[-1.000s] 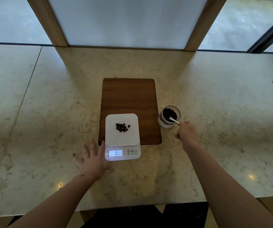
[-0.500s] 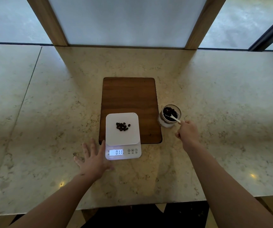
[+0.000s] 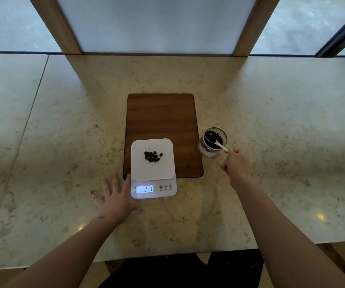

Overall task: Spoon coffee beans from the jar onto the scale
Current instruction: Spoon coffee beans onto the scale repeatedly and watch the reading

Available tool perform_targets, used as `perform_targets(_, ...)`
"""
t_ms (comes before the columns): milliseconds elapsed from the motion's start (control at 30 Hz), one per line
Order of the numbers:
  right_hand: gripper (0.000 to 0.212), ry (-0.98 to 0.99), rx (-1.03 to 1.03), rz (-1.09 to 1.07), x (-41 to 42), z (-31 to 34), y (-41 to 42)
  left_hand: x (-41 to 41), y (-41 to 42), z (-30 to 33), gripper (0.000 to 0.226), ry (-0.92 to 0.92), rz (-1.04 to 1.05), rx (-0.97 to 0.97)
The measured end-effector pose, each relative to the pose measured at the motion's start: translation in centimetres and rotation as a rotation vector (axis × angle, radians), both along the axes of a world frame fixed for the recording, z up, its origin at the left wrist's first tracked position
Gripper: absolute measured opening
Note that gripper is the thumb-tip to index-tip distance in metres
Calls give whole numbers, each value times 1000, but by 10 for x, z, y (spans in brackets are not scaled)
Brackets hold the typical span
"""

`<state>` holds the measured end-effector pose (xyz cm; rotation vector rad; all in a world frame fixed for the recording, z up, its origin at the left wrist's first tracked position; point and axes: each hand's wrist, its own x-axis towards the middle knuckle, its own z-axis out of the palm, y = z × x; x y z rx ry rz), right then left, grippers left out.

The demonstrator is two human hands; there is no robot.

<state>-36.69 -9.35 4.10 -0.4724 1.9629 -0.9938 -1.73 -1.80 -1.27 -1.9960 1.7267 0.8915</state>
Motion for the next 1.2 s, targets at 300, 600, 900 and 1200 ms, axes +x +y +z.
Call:
perform_targets(300, 19, -26, -10, -12, -2, 6, 4, 2, 0, -3, 124, 6, -2, -1)
perform_targets(600, 19, -18, -56, -1, 2, 30, 4, 2, -1, -3, 125, 22, 17, -6)
perform_targets(900, 21, 17, -74, 72, 25, 50, 1, 3, 0, -3, 125, 55, 24, -24)
perform_targets(1200, 20, 4, -42, 153, 68, 42, 5, 1, -3, -2, 126, 55, 41, -36)
